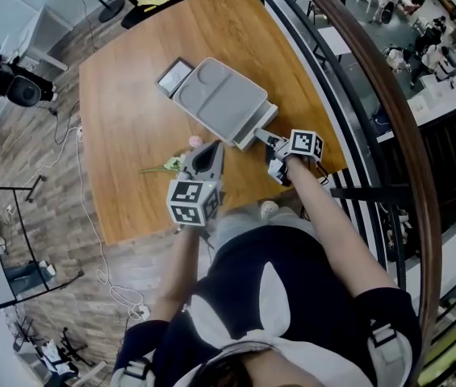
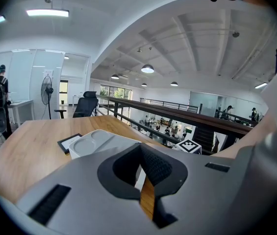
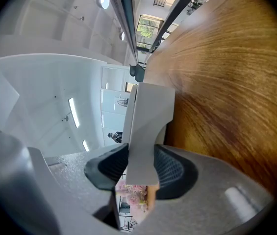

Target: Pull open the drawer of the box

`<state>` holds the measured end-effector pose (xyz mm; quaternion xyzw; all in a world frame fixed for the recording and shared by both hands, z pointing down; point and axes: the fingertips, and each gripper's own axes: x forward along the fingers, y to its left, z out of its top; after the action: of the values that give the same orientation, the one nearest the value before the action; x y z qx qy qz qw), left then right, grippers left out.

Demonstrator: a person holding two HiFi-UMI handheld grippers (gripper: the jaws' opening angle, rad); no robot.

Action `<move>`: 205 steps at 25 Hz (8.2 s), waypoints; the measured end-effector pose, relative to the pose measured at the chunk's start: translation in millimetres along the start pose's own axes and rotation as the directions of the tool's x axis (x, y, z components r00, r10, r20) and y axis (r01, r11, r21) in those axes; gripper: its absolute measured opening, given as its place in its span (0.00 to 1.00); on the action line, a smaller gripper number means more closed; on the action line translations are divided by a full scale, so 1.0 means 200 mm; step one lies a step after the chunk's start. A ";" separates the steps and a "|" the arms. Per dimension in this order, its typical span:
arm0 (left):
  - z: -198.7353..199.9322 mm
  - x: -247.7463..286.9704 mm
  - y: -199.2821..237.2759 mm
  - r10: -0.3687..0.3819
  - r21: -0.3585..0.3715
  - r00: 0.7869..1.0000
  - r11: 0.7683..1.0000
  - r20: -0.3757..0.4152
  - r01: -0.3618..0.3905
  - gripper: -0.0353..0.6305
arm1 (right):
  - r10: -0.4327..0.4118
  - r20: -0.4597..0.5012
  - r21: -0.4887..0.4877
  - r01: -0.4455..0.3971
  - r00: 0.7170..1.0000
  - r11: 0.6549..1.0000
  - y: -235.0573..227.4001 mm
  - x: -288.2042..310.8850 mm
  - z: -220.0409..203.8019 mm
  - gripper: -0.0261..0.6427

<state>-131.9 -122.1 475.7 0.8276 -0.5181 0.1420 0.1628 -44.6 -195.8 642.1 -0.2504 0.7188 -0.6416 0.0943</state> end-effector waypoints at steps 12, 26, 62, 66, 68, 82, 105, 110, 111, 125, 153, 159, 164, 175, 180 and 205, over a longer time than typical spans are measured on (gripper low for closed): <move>-0.01 0.01 -0.02 -0.007 -0.013 1.000 1.000 0.003 0.007 0.08 | -0.004 0.003 -0.001 0.004 1.000 1.000 0.00 -0.02 -0.01 0.28; -0.01 0.01 -0.04 -0.013 -0.013 1.000 1.000 -0.001 0.013 0.08 | -0.010 0.004 0.008 0.010 1.000 1.000 0.01 -0.05 -0.01 0.28; -0.03 0.02 -0.04 -0.026 -0.023 1.000 0.999 0.000 0.026 0.08 | -0.017 0.003 0.017 0.017 1.000 1.000 -0.02 -0.12 -0.02 0.28; -0.04 0.02 -0.04 -0.025 -0.023 1.000 0.999 0.005 0.025 0.08 | -0.017 0.011 0.020 0.016 1.000 1.000 -0.03 -0.14 -0.02 0.27; -0.04 0.01 -0.04 -0.023 -0.029 1.000 0.999 0.001 0.023 0.08 | -0.017 0.011 0.022 0.017 1.000 1.000 -0.02 -0.14 -0.03 0.27; -0.07 0.00 -0.04 -0.030 -0.035 1.000 0.999 -0.003 0.030 0.08 | -0.021 0.025 0.017 0.021 0.999 1.000 -0.03 -0.19 -0.04 0.27; -0.11 0.00 -0.05 -0.053 -0.053 0.999 0.997 -0.012 0.052 0.08 | -0.042 0.027 0.027 0.041 0.999 0.999 -0.05 -0.23 -0.04 0.27; -0.13 0.00 -0.07 -0.059 -0.057 0.998 0.997 -0.014 0.058 0.08 | -0.042 0.033 0.026 0.042 0.999 0.999 -0.06 -0.26 -0.05 0.27; -0.13 0.00 -0.08 -0.061 -0.056 0.998 0.997 -0.016 0.060 0.08 | -0.043 0.034 0.027 0.042 0.998 0.999 -0.06 -0.27 -0.05 0.27; -0.12 -0.02 -0.09 -0.069 -0.059 0.998 0.996 -0.008 0.068 0.08 | -0.053 0.053 0.034 0.051 0.997 0.998 -0.03 -0.32 -0.06 0.26; -0.16 -0.03 -0.07 -0.071 -0.068 0.997 0.995 -0.015 0.070 0.08 | -0.059 0.115 0.111 0.046 0.992 0.993 -0.09 -0.32 -0.03 0.32; -0.15 -0.04 -0.06 -0.069 -0.067 0.997 0.995 -0.018 0.067 0.08 | -0.049 0.102 0.082 0.041 0.994 0.996 -0.07 -0.31 -0.03 0.29; -0.16 -0.04 -0.06 -0.064 -0.071 0.998 0.995 -0.016 0.063 0.08 | -0.036 0.085 0.057 0.032 0.996 0.998 -0.07 -0.32 -0.03 0.29; -0.14 -0.03 -0.07 -0.069 -0.073 0.998 0.995 -0.014 0.067 0.08 | -0.039 0.076 0.060 0.035 0.996 0.998 -0.07 -0.34 -0.03 0.29; -0.15 -0.03 -0.08 -0.064 -0.076 0.998 0.995 -0.014 0.062 0.08 | -0.037 0.073 0.062 0.032 0.997 0.998 -0.07 -0.36 -0.04 0.29; -0.15 -0.01 -0.09 -0.080 -0.067 0.997 0.995 -0.018 0.079 0.08 | -0.047 0.065 0.069 0.043 0.997 0.997 -0.10 -0.46 -0.07 0.29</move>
<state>-118.8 -100.2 500.6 0.8401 -0.4876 0.1268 0.2011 32.1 -140.0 646.2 -0.2846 0.6873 -0.6588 0.1123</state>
